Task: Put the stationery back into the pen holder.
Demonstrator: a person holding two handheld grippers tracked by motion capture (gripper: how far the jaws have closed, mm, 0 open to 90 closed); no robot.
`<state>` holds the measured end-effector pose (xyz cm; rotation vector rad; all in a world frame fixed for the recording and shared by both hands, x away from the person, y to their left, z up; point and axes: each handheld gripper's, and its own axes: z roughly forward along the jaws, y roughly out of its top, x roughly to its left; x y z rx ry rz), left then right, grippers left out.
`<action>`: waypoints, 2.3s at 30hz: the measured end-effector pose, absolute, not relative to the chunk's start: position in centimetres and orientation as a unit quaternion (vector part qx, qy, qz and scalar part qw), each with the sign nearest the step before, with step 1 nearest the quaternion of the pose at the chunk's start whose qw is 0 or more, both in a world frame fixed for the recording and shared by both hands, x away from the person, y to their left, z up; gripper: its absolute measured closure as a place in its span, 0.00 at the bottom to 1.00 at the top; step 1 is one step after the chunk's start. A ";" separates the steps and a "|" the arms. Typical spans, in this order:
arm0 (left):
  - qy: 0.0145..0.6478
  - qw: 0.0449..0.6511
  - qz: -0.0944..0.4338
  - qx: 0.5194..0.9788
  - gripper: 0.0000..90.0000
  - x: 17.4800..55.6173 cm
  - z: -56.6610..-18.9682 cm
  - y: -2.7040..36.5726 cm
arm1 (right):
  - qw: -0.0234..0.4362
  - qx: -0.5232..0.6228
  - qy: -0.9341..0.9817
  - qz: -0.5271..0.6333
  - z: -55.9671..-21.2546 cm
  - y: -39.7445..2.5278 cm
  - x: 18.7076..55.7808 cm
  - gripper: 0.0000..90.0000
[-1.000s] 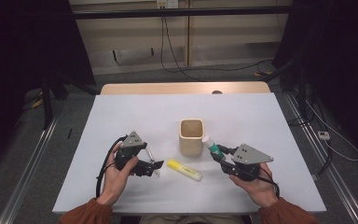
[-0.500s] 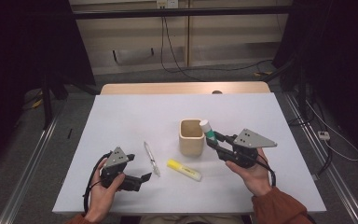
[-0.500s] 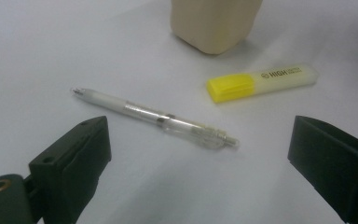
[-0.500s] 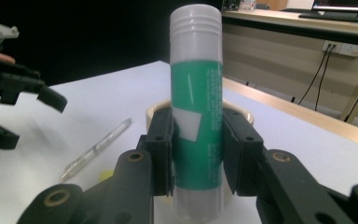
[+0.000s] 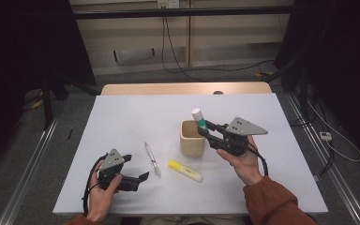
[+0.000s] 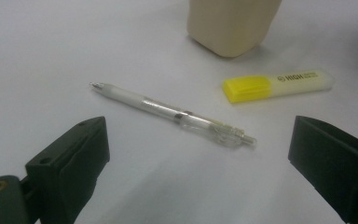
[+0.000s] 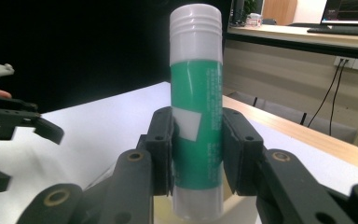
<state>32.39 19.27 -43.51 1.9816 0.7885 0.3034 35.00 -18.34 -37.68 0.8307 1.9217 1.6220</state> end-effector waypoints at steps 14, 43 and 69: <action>0.330 0.475 0.112 0.808 0.06 32.3 -43.8 19.5 | 0.227 0.320 0.698 0.598 -38.1 -16.8 38.0 0.74; 0.349 0.478 0.094 0.801 0.06 32.6 -44.1 19.9 | 0.218 0.348 0.701 0.583 -39.6 -17.3 38.4 0.41; 0.350 0.476 0.096 0.801 0.06 32.5 -44.0 19.3 | 0.227 0.374 0.733 0.521 -40.8 -21.8 34.0 0.11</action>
